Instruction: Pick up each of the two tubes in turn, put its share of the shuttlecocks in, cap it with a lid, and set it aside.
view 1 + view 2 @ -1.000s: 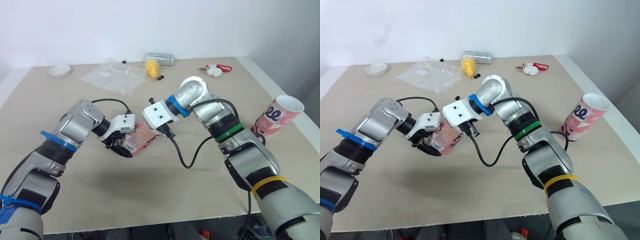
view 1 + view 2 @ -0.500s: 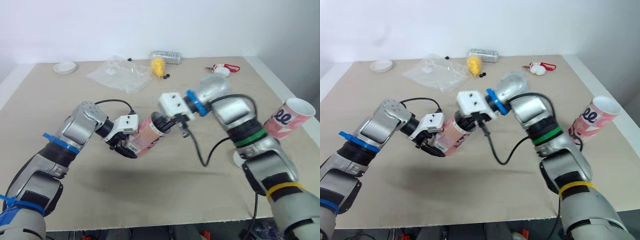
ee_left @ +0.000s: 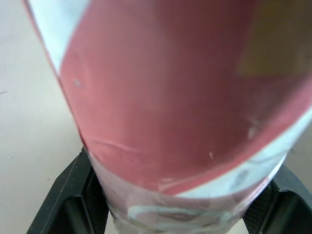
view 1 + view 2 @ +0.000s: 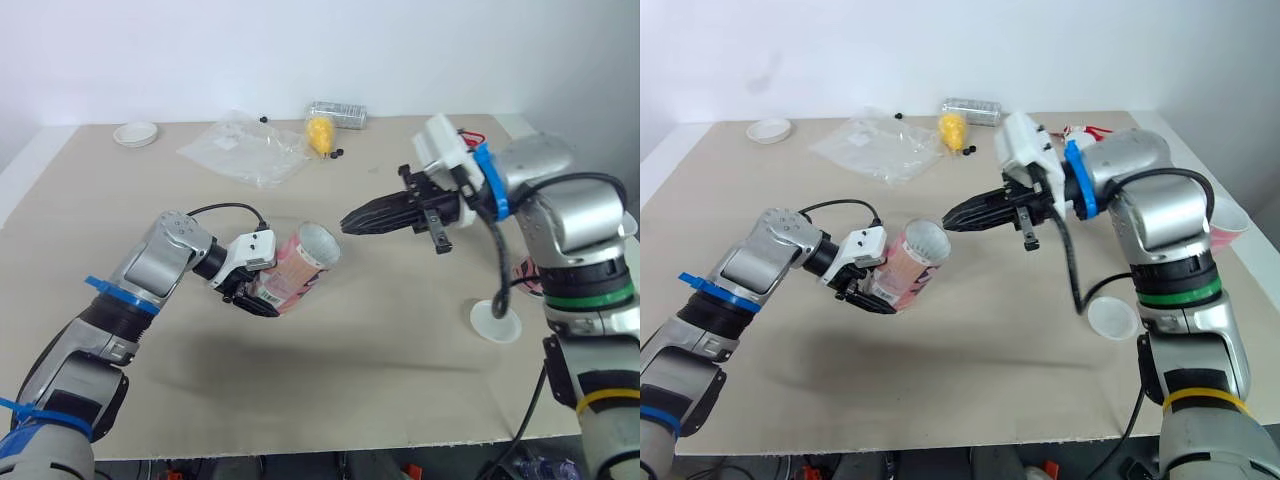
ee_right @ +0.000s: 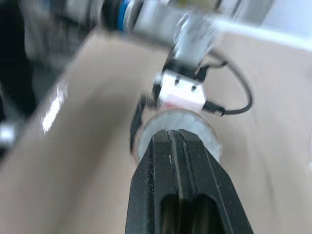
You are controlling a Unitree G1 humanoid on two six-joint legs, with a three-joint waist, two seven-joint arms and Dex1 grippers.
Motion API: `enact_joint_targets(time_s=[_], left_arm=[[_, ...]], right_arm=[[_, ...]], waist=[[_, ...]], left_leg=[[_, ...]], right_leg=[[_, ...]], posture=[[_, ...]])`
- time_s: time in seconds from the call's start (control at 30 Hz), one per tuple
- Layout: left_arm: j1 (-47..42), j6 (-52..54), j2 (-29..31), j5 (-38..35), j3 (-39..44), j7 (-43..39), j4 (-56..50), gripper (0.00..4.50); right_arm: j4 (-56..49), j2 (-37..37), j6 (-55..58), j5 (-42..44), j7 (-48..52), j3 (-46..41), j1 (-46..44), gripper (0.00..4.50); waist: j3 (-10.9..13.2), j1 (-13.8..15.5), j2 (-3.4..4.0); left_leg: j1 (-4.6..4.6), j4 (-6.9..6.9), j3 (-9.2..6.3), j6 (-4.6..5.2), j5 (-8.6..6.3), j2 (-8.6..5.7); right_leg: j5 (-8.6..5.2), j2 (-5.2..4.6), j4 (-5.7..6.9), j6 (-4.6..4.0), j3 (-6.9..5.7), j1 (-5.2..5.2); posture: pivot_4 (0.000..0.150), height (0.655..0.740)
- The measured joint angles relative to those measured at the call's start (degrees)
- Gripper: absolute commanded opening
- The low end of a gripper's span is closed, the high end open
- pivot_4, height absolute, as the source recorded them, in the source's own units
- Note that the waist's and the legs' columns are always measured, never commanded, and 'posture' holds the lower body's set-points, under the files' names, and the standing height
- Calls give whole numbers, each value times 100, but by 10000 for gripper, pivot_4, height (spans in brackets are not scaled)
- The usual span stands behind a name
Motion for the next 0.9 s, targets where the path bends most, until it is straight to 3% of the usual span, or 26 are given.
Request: enact_joint_targets(time_s=[0.33,0.57,0.77,0.9], left_arm=[[1373,-674,-1434,-504,690,1809,-417,29111],[1977,-1357,-2043,-591,779,2699,-455,29111],[2054,-1712,-2080,-497,656,2893,-381,29111],[2003,-1950,-2078,-458,574,2899,-253,29111]], right_arm=[[-798,184,719,383,-2185,-1147,1495,135],[-851,-133,668,310,-2475,-1157,2014,135],[-833,-492,679,196,-2458,-1075,2154,135],[-704,-1016,825,131,-2237,-939,2278,13840]], waist=[[1,88,-3],[2,83,-4],[3,82,-4],[3,86,-4]], left_leg=[[-45,37,0,0,0,-1],[-39,38,4,0,0,-1],[-38,39,5,-2,2,-1],[-39,39,6,-2,2,-2]], right_leg=[[25,-1,-15,7,3,-20],[29,2,-22,23,8,-17],[34,5,-21,25,11,-18],[33,4,-25,26,11,-18]], posture=[[1500,7400],[1500,7400],[1500,7400],[1500,7400]])
